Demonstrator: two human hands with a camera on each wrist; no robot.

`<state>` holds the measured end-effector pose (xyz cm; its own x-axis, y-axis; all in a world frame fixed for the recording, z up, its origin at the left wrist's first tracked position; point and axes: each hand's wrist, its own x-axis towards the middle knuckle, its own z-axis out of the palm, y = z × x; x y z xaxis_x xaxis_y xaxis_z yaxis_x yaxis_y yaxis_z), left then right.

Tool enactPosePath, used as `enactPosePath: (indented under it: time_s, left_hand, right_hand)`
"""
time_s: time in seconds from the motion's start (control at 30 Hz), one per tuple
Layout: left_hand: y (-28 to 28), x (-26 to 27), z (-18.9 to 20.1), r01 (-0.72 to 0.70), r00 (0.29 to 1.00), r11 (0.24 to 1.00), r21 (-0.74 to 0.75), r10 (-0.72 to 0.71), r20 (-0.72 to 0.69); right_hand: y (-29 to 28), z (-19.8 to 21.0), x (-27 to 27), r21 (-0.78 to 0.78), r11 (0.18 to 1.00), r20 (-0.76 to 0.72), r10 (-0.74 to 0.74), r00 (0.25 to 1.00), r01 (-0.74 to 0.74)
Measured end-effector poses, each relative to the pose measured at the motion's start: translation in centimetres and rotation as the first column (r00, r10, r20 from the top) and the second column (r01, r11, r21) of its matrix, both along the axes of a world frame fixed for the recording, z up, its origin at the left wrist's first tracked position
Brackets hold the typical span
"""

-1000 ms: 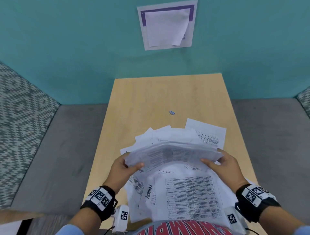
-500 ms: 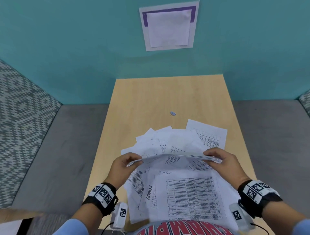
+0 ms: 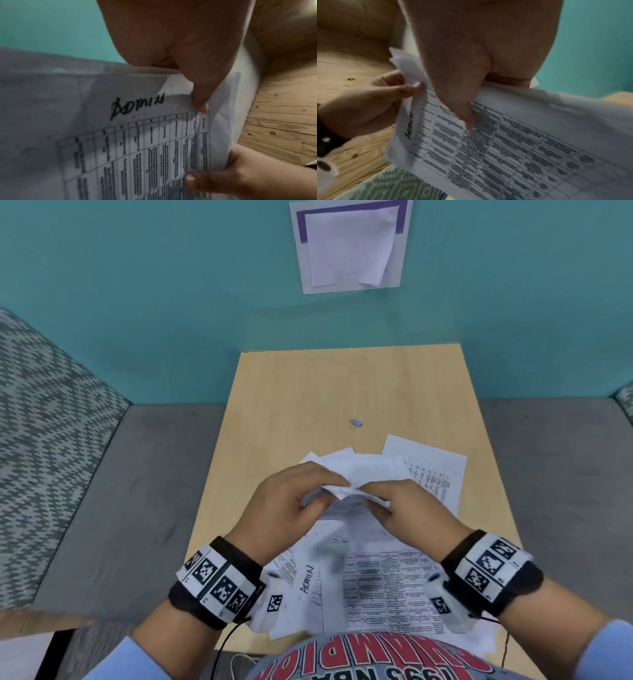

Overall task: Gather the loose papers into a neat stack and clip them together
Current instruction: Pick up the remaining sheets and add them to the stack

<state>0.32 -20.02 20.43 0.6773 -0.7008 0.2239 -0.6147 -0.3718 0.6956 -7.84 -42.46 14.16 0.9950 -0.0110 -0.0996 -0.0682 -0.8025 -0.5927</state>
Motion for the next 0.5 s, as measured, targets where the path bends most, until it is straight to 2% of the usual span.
enactPosePath:
  time_s: [0.07,0.13,0.17,0.2,0.23,0.3,0.4,0.5]
  left_hand:
    - [0.3,-0.2,1.7,-0.043,0.998,0.996,0.080,0.039,0.053]
    - [1.6,0.2,3.4,-0.139,0.989,0.977,0.163,0.127,0.079]
    - [2.5,0.6,3.9,-0.172,0.985,0.974,0.144,0.170,0.024]
    - [3.4,0.9,4.1,-0.196,0.975,0.978,0.075,0.202,-0.087]
    - [4.1,1.2,4.0,-0.217,0.950,0.976,-0.011,0.209,-0.232]
    - [4.4,1.1,3.2,-0.231,0.884,0.961,-0.155,0.141,-0.445]
    - [2.9,0.5,0.5,-0.274,0.796,0.946,-0.171,0.124,-0.593]
    - [2.0,0.4,-3.9,-0.328,0.694,0.940,-0.095,0.172,-0.699]
  right_hand:
    - [0.5,0.1,-0.1,0.086,0.995,0.012,-0.046,0.999,0.045]
    - [-0.6,0.4,-0.5,0.284,0.932,-0.038,-0.221,0.975,0.223]
    - [-1.1,0.8,-0.7,0.417,0.851,-0.097,-0.308,0.946,0.319]
    - [-1.5,1.4,-1.1,0.529,0.759,-0.143,-0.359,0.922,0.378]
    - [-1.9,2.1,-1.5,0.630,0.678,-0.159,-0.367,0.917,0.380]
    - [-2.0,3.6,-2.0,0.742,0.599,-0.114,-0.330,0.937,0.301]
    - [-1.7,4.5,-1.9,0.786,0.575,-0.064,-0.287,0.956,0.225]
    - [-1.5,1.3,-1.8,0.718,0.607,-0.162,-0.331,0.930,0.341]
